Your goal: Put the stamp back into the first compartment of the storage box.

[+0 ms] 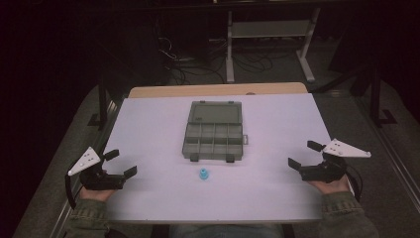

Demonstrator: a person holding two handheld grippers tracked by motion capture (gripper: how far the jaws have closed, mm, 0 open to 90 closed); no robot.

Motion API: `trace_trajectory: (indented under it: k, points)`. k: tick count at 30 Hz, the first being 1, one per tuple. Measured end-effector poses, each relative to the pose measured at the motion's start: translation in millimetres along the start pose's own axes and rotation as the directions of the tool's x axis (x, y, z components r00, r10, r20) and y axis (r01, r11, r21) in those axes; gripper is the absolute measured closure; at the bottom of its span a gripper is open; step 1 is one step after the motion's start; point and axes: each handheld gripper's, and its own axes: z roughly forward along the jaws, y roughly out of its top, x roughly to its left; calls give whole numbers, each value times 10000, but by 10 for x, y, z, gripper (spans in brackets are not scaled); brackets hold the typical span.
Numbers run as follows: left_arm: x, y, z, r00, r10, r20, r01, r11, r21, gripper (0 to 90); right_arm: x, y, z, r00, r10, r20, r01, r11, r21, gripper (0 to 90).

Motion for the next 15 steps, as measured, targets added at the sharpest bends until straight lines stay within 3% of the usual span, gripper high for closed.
trace_trajectory:
  k: [5, 11, 15]
  points:
    - [-29, 44, 32, 10000, 22, 77, -22, 10000, -35, 0, -3, -2, 1, 10000, 52, -14, -52, 10000, 26, 0]
    - [-99, 148, 107, 9982, 522, 298, -526, 9985, 138, 0, -4, -4, -4, 10000, 70, -1, -70, 10000, 29, 0]
    - [-158, 208, 163, 9967, 645, 501, -654, 9977, 175, 0, -4, -6, -1, 10000, 81, -29, -81, 9999, 78, 0]
